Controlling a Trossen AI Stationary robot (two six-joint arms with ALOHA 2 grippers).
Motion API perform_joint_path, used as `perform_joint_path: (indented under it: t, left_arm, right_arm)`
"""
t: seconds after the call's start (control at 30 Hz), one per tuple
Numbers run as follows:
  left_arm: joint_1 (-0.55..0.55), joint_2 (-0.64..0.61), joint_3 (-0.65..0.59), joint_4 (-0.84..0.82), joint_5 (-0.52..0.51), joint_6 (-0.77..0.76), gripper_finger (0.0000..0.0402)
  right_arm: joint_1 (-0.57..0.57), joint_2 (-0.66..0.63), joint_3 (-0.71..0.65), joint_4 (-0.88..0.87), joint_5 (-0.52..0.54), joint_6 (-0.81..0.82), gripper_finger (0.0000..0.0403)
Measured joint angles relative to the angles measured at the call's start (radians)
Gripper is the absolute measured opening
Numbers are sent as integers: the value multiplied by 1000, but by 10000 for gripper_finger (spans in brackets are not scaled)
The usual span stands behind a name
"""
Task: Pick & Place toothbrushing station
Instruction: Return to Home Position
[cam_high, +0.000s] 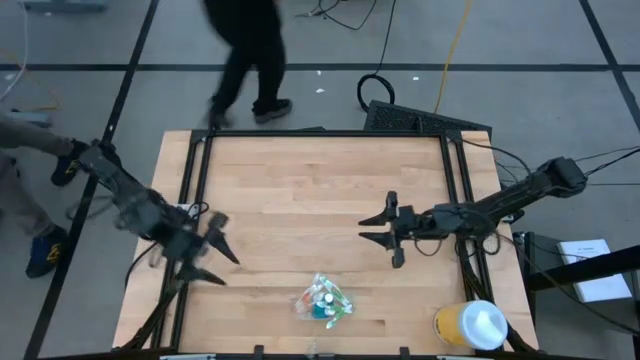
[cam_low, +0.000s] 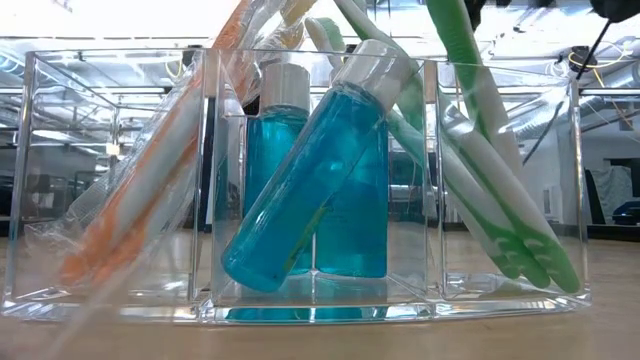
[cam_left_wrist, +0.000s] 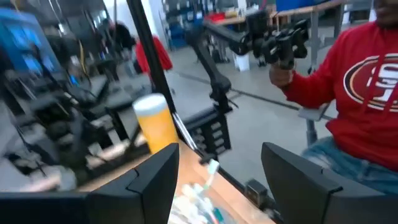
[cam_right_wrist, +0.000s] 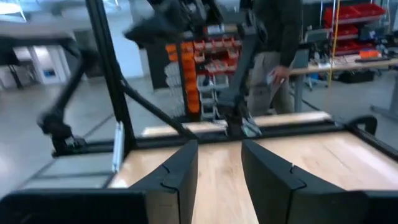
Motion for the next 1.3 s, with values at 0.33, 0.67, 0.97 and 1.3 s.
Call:
perform_joint_path:
  t: [0.33, 0.67, 0.97, 1.3]
  left_arm:
    - [2, -222, 1, -142, -67, 111, 237]
    - [100, -359, -209, -174, -72, -5, 237]
    - [217, -630, -420, -96, -83, -53, 237]
    - [321, -824, -563, -120, -69, -167, 237]
  right_arm:
    - [43, -117, -86, -51, 1, 50, 114]
    - [6, -141, -328, 262, -8, 44, 114]
    - [-120, -242, -483, 425, -209, 151, 114]
    - [-216, -310, -483, 404, -457, 124, 114]
